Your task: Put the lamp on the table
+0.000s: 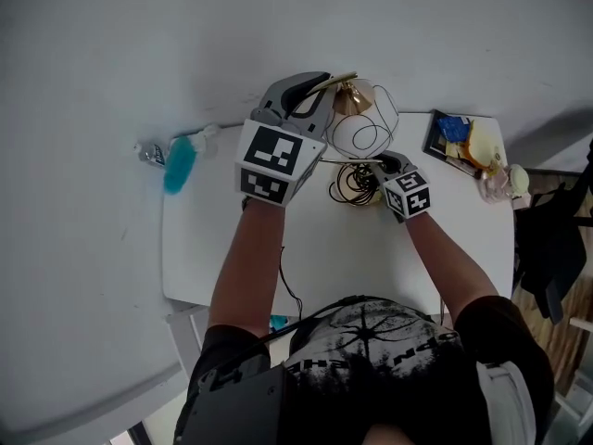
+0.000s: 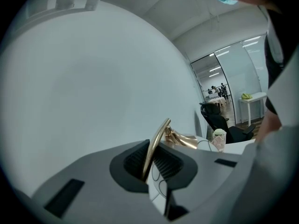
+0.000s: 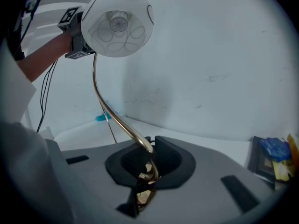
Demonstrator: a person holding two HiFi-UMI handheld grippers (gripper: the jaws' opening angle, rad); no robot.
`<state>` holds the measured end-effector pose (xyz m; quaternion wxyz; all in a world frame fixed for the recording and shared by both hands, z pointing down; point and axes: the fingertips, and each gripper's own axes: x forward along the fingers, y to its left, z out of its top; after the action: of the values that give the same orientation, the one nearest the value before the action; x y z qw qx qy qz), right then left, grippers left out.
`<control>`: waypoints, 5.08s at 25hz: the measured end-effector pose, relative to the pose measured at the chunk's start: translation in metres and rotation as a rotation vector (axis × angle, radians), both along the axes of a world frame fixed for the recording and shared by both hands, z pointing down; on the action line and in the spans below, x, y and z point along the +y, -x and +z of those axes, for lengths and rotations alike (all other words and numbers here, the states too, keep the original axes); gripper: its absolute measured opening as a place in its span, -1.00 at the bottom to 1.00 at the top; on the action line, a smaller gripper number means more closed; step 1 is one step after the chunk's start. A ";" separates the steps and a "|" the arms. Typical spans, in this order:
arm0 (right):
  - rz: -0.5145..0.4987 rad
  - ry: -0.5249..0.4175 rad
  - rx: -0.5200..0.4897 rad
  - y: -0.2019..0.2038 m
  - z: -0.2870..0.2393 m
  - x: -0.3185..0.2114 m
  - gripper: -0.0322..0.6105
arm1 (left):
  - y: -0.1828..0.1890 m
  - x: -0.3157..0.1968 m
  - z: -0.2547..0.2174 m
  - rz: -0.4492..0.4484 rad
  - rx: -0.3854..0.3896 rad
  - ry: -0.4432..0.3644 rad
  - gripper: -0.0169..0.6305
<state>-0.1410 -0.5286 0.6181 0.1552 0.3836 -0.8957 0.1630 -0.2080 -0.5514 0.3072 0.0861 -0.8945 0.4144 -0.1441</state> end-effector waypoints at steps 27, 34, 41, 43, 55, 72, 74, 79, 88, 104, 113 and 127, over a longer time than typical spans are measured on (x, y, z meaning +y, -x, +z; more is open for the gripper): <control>0.023 -0.041 -0.034 0.059 0.008 -0.123 -0.82 | 0.032 -0.089 -0.001 -0.011 -0.070 -0.086 -0.87; 0.027 -0.031 -0.058 0.056 0.014 -0.117 -0.82 | 0.015 -0.086 0.003 0.026 -0.109 -0.099 -0.87; 0.005 0.001 -0.064 0.053 0.021 -0.112 -0.81 | 0.001 -0.079 0.009 0.045 -0.146 -0.091 -0.87; 0.006 0.013 -0.054 0.050 0.023 -0.111 -0.81 | -0.005 -0.078 0.010 0.052 -0.158 -0.091 -0.87; 0.029 0.076 -0.061 0.040 0.028 -0.110 -0.52 | -0.012 -0.079 0.011 0.047 -0.177 -0.085 -0.87; 0.019 0.064 -0.031 0.029 0.016 -0.097 -0.39 | -0.001 -0.073 0.005 -0.064 -0.244 -0.123 -0.50; 0.016 0.059 -0.032 0.028 0.012 -0.094 -0.39 | 0.001 -0.069 0.006 -0.070 -0.251 -0.114 -0.48; -0.001 0.033 -0.022 0.025 0.001 -0.084 -0.39 | 0.006 -0.057 0.003 -0.102 -0.245 -0.114 -0.46; -0.025 -0.024 -0.030 0.008 -0.033 -0.053 -0.39 | 0.013 -0.013 -0.008 -0.164 -0.130 -0.100 -0.46; -0.155 -0.138 -0.224 -0.063 -0.150 0.090 -0.79 | -0.038 0.142 0.093 -0.159 0.114 0.150 -0.90; -0.213 -0.245 -0.099 -0.117 -0.169 0.177 -0.83 | -0.076 0.218 0.126 -0.112 0.167 0.217 -0.90; -0.208 -0.287 -0.085 -0.164 -0.177 0.252 -0.83 | -0.141 0.293 0.161 -0.058 0.212 0.301 -0.90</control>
<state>0.0231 -0.2763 0.4415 0.0769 0.3000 -0.9503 0.0325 -0.0665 -0.2586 0.4678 -0.0968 -0.8952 0.4204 -0.1119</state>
